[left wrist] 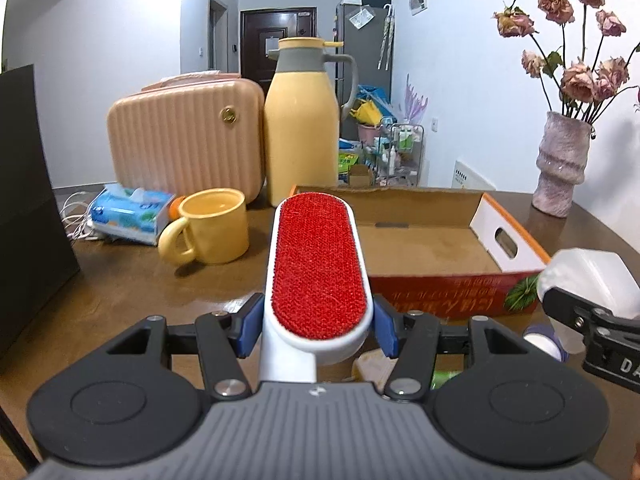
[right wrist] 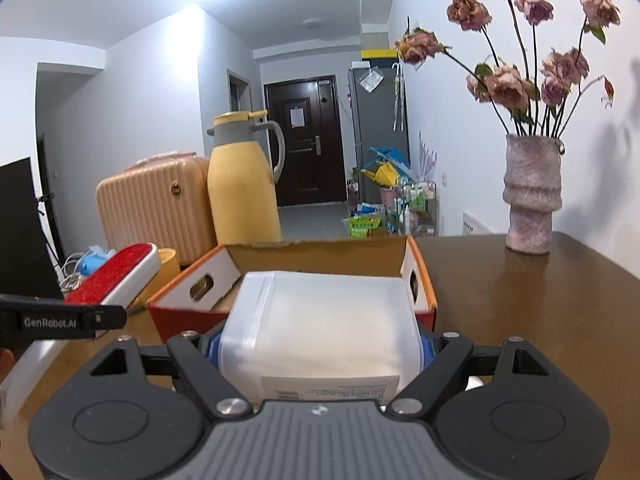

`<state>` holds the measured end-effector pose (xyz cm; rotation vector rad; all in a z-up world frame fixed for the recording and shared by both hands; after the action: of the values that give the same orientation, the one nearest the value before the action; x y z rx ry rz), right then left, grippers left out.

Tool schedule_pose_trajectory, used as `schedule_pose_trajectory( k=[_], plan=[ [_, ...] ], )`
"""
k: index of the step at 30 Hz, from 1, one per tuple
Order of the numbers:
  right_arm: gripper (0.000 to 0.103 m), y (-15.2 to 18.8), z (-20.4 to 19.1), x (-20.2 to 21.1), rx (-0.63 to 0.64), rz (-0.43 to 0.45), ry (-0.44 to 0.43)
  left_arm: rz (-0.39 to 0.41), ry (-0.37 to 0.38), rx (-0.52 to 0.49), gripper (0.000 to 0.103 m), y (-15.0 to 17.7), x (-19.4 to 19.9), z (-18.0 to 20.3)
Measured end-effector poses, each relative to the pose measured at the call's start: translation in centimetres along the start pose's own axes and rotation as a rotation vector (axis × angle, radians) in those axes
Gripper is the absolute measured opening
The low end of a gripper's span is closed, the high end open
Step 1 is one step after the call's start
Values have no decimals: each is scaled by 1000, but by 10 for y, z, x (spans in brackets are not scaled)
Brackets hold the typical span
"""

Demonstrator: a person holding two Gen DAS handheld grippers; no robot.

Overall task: Organize rigid objects
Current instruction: 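Lift the plastic box with the right gripper while the left gripper grasps the red lint brush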

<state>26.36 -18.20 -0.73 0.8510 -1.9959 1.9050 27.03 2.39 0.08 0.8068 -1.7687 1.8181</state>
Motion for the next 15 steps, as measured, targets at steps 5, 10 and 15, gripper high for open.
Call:
schedule_pose_trajectory(
  k=[5,10,15],
  plan=[
    [82,-26,0,-10,5,27,9,5,11,1,57,-18,-9,9],
    [82,-43,1,-30,16,25,18,11,20,3,57,-38,-22,18],
    [82,-55,1,-54,25,9,23,19,16,14,57,-60,-39,23]
  ],
)
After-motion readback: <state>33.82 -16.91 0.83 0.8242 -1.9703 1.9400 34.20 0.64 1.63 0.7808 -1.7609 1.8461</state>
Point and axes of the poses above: each gripper's, at about its wrist camera, not at the fingertips, and x roughly against the way its jaws point, z to its right, y to its underside, the point moved 8 cm from there along -x, roughly the way its jaws point, and after that the axes turned 14 degrees about -z, right-handed, at the moved point
